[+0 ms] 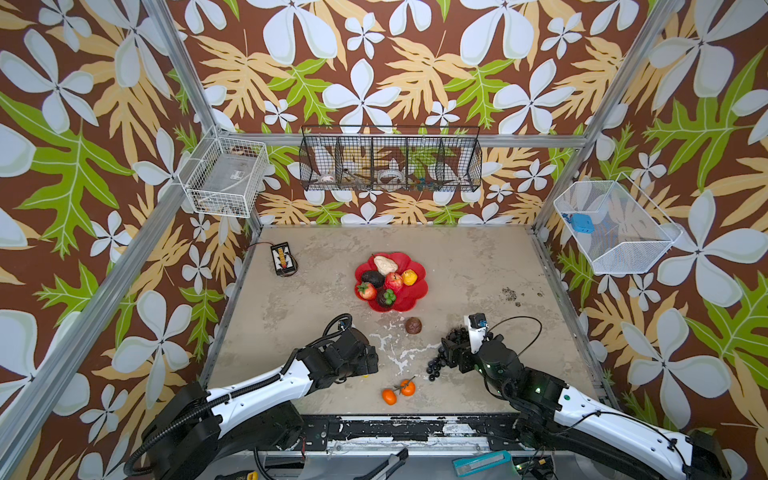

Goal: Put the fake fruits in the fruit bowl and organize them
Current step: 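Move the left gripper down to the yellow lemon while the right draws back, then close the left gripper on the lemon and lift it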

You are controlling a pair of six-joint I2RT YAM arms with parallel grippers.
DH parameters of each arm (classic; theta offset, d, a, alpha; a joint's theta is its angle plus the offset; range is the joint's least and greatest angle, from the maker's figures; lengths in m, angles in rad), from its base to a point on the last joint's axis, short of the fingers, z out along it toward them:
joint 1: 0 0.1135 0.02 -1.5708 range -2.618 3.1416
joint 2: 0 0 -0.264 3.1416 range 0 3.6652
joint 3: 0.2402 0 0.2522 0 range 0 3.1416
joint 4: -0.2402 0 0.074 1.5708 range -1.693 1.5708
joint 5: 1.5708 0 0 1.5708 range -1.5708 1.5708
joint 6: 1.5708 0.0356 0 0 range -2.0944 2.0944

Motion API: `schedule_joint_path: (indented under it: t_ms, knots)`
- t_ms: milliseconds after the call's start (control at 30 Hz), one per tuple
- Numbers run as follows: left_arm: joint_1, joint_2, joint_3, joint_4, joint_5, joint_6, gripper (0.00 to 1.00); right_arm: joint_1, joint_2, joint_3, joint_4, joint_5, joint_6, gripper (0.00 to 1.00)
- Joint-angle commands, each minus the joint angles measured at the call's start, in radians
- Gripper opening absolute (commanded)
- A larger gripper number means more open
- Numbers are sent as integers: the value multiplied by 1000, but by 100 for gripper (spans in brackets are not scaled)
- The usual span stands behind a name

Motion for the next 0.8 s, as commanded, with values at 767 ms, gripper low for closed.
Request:
schedule_joint_path:
  t_ms: [767]
  knots:
    - [-54, 36, 13, 14, -159, 115, 61, 0, 46, 21, -11, 10, 37, 87]
